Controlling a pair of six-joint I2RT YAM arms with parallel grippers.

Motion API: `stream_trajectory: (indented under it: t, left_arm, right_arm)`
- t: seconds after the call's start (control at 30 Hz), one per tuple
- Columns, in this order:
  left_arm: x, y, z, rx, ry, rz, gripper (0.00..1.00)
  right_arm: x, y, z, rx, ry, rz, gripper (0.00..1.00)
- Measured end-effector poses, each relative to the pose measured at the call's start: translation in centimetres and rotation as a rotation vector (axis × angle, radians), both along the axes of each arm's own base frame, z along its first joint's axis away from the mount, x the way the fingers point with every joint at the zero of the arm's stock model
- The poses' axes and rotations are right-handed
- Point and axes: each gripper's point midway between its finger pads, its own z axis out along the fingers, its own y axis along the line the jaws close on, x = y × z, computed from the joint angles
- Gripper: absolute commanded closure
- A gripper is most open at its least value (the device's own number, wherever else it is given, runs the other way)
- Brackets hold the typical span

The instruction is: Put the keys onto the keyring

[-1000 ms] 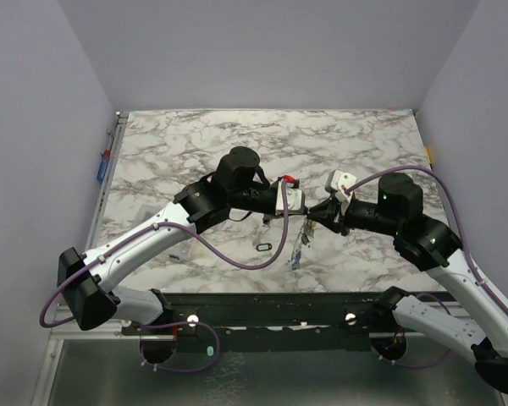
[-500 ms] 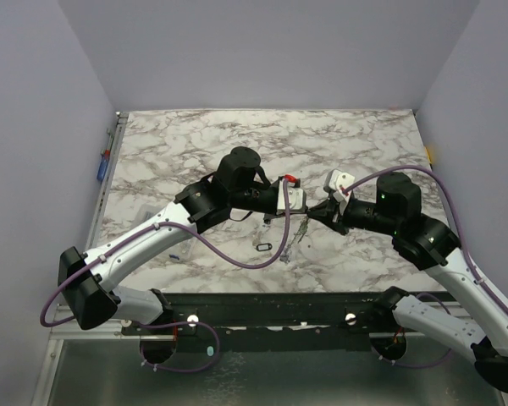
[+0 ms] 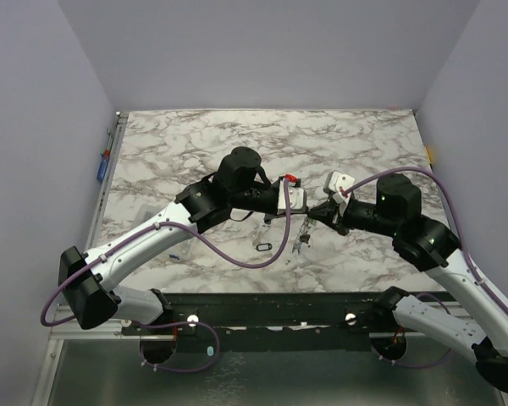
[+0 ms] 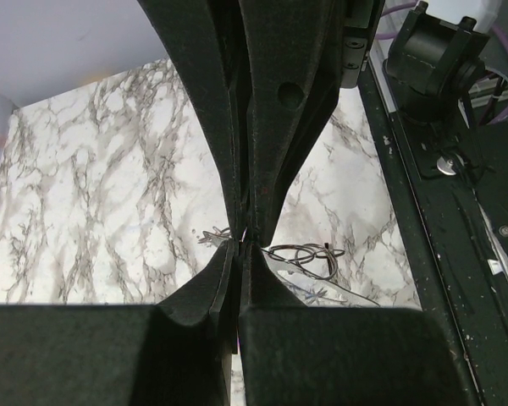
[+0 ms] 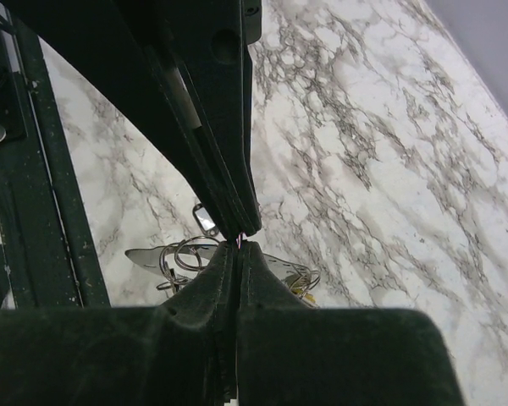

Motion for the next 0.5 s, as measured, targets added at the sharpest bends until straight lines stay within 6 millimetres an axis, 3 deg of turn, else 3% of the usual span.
stream_trajectory:
  t: [0.2, 0.33, 0.5]
  left_arm:
    - [-0.2, -0.2, 0.3, -0.011, -0.006, -0.004, 0.46]
    - [-0.5, -0.2, 0.8, -0.023, -0.016, -0.007, 0.26]
    - [-0.5, 0.7, 2.5, -0.055, -0.060, 0.031, 0.20]
  right_arm:
    - [-0.2, -0.4, 0.0, -0.001, -0.018, -0.006, 1.00]
    - [0.0, -0.9, -0.3, -0.014, -0.031, -0.029, 1.00]
    - [0.0, -1.2, -0.1, -0.015, -0.053, -0.038, 0.99]
